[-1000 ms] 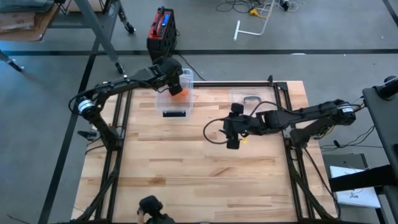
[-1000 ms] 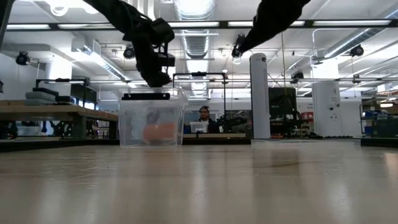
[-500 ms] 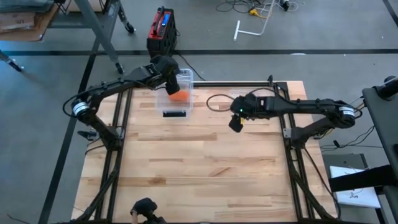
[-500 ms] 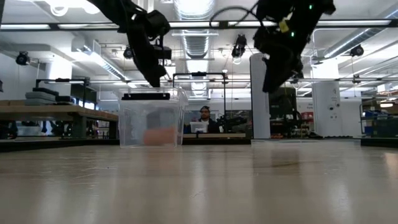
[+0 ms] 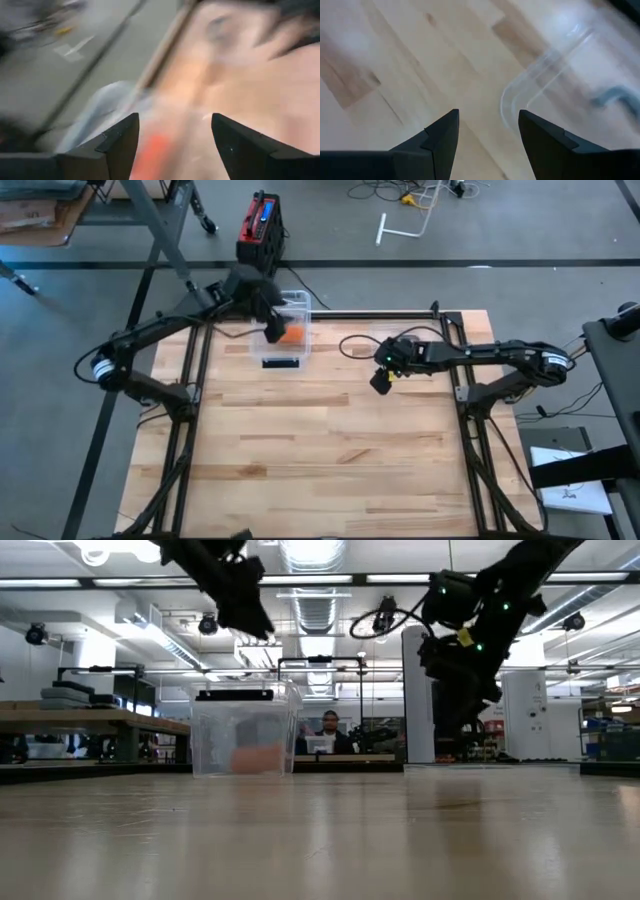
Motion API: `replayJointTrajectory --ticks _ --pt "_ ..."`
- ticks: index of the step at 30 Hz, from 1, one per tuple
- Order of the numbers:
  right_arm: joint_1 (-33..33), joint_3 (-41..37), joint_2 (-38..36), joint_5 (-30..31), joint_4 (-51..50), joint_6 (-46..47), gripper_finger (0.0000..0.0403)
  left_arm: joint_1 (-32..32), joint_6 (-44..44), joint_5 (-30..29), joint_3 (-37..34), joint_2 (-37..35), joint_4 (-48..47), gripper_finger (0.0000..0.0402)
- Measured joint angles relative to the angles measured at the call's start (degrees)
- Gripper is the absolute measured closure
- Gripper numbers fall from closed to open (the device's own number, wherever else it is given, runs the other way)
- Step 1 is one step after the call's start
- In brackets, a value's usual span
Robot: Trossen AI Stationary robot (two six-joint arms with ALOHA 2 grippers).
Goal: Roll bandage
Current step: Close the transparent container
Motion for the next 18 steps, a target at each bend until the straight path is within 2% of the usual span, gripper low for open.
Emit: replayJointTrajectory --ticks 2,5,10,14,18 --pt "0.0 -1.0 1.4 0.0 1.5 -0.2 0.0204 -1.2 -1.4 6.7 -1.9 -1.9 2.7 0.0166" --pt "-0.1 -1.9 4.4 -0.2 4.9 -3.1 0.0204 -4.1 -1.6 10.2 -5.5 -4.8 6.8 0.0177" --pt "-0.3 -2.0 10.9 0.1 9.3 -8.8 0.0224 -10.2 -2.4 9.2 -12.1 -9.6 14.3 0.0197" --pt "-1.3 -2.0 13.8 0.1 11.8 -8.4 0.0273 -14.1 -2.9 6.4 -16.8 -13.3 18.0 0.0216" --pt "-1.7 -2.0 13.2 -3.3 12.3 -7.4 0.0321 -16.3 -2.9 3.3 -20.9 -16.6 19.3 0.0235"
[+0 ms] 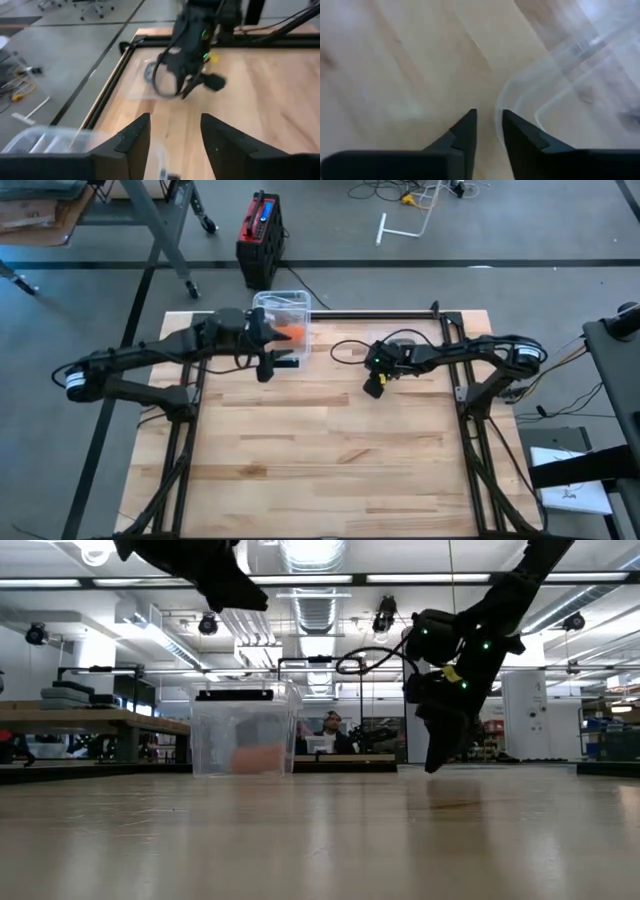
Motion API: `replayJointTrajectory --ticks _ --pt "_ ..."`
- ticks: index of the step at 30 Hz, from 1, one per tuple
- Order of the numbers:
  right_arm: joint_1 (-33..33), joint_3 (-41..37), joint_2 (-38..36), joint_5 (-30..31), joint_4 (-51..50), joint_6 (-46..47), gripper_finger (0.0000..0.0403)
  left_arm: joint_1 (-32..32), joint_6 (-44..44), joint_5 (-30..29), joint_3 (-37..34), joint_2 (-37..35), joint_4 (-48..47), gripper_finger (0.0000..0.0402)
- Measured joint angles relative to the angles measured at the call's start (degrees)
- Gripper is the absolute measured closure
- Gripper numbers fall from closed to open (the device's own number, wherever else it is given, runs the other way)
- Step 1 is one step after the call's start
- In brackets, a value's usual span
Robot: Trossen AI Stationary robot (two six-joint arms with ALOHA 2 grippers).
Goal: Roll bandage
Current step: Close the transparent container
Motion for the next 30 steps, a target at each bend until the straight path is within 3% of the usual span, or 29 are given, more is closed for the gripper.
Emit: replayJointTrajectory --ticks 5,8,17,24,30 --pt "0.2 0.0 -2.7 -8.0 -0.1 0.0 0.038 -0.3 1.8 -5.3 -2.6 -2.7 2.2 0.0255" --pt "0.9 0.0 -3.8 -9.8 -1.1 -1.0 0.0399 -0.1 1.9 -7.1 -2.6 -3.1 2.4 0.0266" --pt "7.3 0.5 -5.6 -8.5 -4.4 -12.4 0.0399 -0.2 5.2 -7.2 -3.5 -1.4 0.0 0.0286" --pt "6.0 4.2 -7.0 -4.9 -15.9 -18.4 0.0359 -0.2 8.8 -7.2 -3.6 1.9 1.9 0.0283" --pt "3.3 4.3 -5.0 -4.1 -15.3 -20.8 0.0331 -0.2 9.3 -7.3 -3.6 4.8 2.9 0.0288"
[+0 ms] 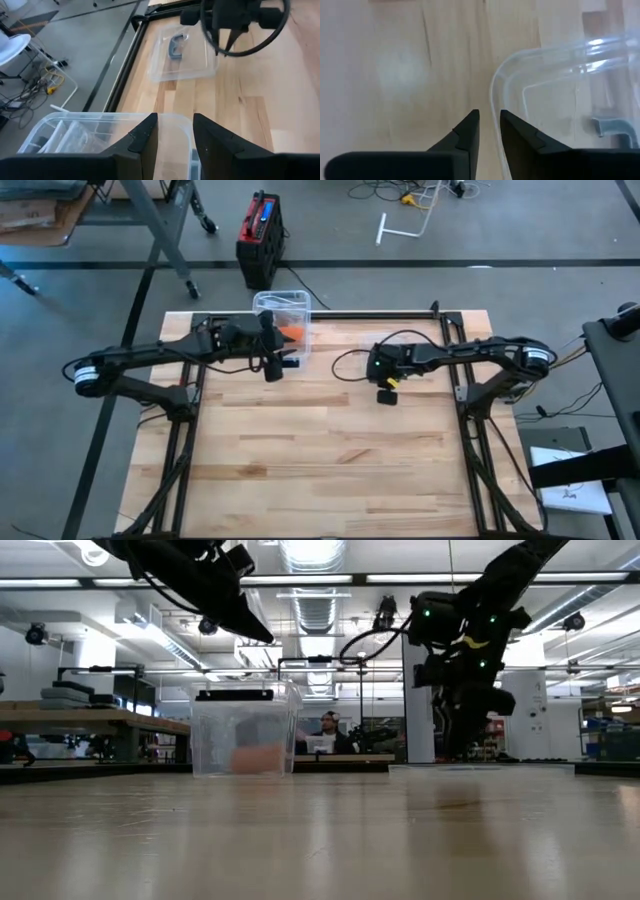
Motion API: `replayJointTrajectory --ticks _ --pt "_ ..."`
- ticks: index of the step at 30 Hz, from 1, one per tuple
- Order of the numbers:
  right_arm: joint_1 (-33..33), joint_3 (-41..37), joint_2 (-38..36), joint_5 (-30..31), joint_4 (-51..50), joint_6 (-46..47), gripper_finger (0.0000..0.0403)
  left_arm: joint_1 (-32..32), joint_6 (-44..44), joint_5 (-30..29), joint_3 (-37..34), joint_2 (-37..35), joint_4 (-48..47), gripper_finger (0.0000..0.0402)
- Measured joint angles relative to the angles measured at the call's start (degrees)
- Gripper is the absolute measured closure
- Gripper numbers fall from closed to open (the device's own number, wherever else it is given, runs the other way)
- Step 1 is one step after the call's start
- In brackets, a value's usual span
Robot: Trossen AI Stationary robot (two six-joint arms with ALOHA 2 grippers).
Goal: Roll bandage
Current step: Close the transparent container
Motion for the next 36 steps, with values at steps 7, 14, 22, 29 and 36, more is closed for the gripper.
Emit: replayJointTrajectory --ticks 7,14,22,29,36 --pt "-0.6 0.1 4.5 -0.7 0.5 -2.6 0.0353 0.0 0.1 -0.2 0.0 1.8 0.2 0.0282" --pt "-0.6 0.8 9.2 -0.3 0.3 -2.8 0.0377 0.0 0.2 -0.3 0.0 1.8 0.6 0.028" --pt "-0.4 4.4 6.5 -0.4 -1.1 -1.5 0.0401 0.0 1.2 -0.3 0.1 0.6 0.9 0.0299" --pt "1.5 13.1 -3.6 -0.4 -3.9 0.4 0.0402 0.0 1.5 7.0 -1.4 -4.2 5.3 0.0312" --pt "7.0 22.7 -12.8 -1.6 -1.9 2.4 0.0402 0.0 1.5 8.8 -9.6 -10.4 19.7 0.0278"
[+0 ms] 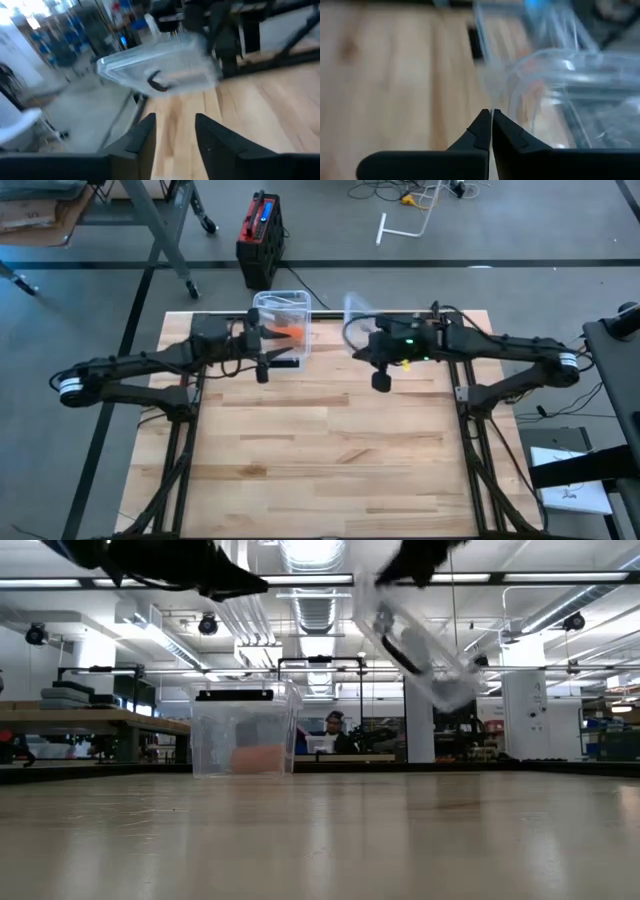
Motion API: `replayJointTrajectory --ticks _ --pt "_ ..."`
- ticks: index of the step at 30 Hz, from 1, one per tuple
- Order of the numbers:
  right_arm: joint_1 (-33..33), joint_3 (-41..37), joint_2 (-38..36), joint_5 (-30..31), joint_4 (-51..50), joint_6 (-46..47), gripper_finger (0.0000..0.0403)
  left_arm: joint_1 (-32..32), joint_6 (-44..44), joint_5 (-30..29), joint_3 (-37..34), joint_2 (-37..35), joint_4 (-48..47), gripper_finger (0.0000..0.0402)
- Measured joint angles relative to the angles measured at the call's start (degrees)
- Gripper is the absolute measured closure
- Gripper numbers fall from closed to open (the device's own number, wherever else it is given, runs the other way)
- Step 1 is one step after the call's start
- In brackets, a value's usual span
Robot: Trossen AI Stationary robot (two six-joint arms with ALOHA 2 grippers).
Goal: Roll bandage
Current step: Close the transparent container
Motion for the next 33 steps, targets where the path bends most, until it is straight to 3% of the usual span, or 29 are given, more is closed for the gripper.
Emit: replayJointTrajectory --ticks 8,13,17,20,24,29,33 --pt "6.4 1.4 -2.7 -10.0 13.7 5.5 0.0403 0.1 -11.0 6.3 -7.6 -0.7 21.1 0.0186" --pt "11.0 1.4 -2.5 -14.0 22.5 7.6 0.0403 0.1 -11.1 10.9 -7.2 1.0 20.7 0.0124" --pt "14.2 1.4 -2.3 -15.3 26.3 10.2 0.0403 0.0 -12.5 16.5 -6.7 2.2 20.8 0.0097" --pt "16.1 1.4 -2.3 -15.4 28.5 10.7 0.0403 -0.2 -13.9 20.3 -6.3 3.3 21.0 0.0092" --pt "17.9 1.5 -1.3 -14.6 30.7 11.5 0.0403 -1.7 -16.0 21.0 -6.1 6.1 26.2 0.01" --pt "18.4 1.5 -0.2 -7.9 30.5 11.9 0.0403 -5.6 -16.7 20.9 -6.1 10.5 33.0 0.0119" --pt "18.4 1.4 0.8 -4.9 30.2 11.1 0.0403 -8.5 -15.0 13.6 -6.1 12.3 35.3 0.0133"
